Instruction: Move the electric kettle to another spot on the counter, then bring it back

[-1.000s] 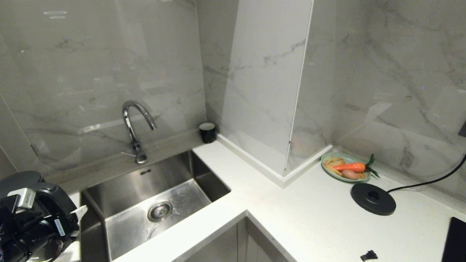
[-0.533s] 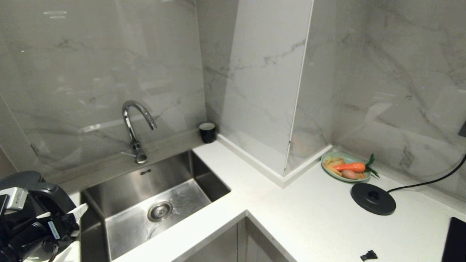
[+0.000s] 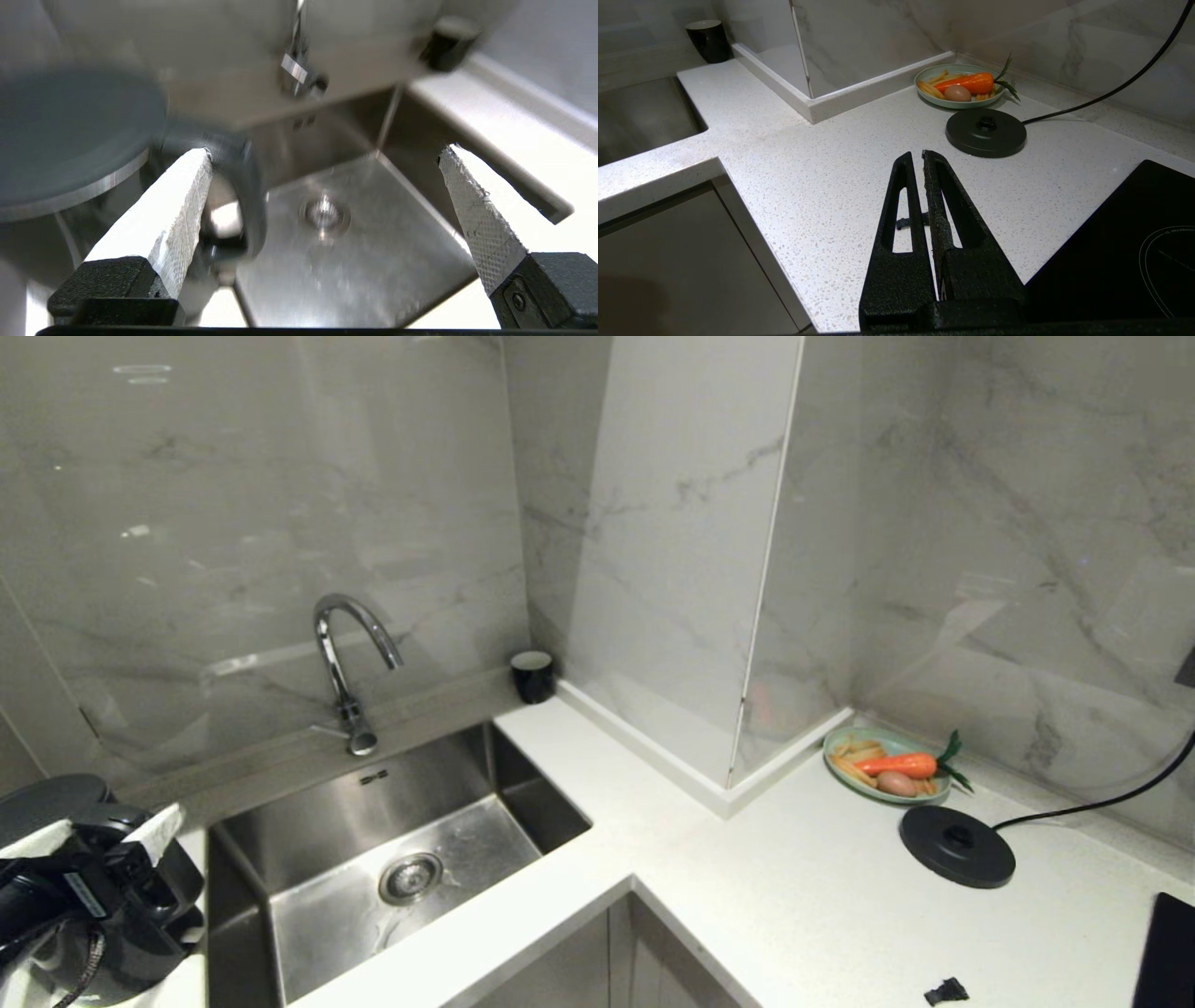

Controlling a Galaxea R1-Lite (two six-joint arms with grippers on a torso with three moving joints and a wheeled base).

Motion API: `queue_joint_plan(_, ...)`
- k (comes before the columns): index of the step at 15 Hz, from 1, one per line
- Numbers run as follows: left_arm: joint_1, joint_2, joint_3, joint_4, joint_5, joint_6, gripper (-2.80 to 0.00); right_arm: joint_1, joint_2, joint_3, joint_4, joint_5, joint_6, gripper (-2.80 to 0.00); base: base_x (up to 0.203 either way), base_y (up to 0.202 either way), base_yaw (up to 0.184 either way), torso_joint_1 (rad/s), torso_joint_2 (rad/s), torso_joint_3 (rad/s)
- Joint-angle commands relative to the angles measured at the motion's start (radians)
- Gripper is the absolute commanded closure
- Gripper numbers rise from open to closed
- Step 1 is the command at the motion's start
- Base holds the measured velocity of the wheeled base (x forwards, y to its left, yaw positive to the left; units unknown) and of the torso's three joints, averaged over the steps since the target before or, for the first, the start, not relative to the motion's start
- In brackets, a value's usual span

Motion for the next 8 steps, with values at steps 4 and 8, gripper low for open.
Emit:
queue_joint_plan(4, -0.094, -0.32, -0.013, 0.081, 0.0, -0.003, -2.8, 0.0, 0.0, 0.0, 0.0, 0.0, -0.001, 0.0, 0.0, 0.0, 0.0, 0.0, 0.0, 0.0)
queue_joint_plan(8, -0.154, -0.652, -0.099, 0.515, -0.002, -0.011, -2.8, 0.0, 0.0, 0.0, 0.0, 0.0, -0.001, 0.0, 0.0, 0.0, 0.0, 0.0, 0.0, 0.0)
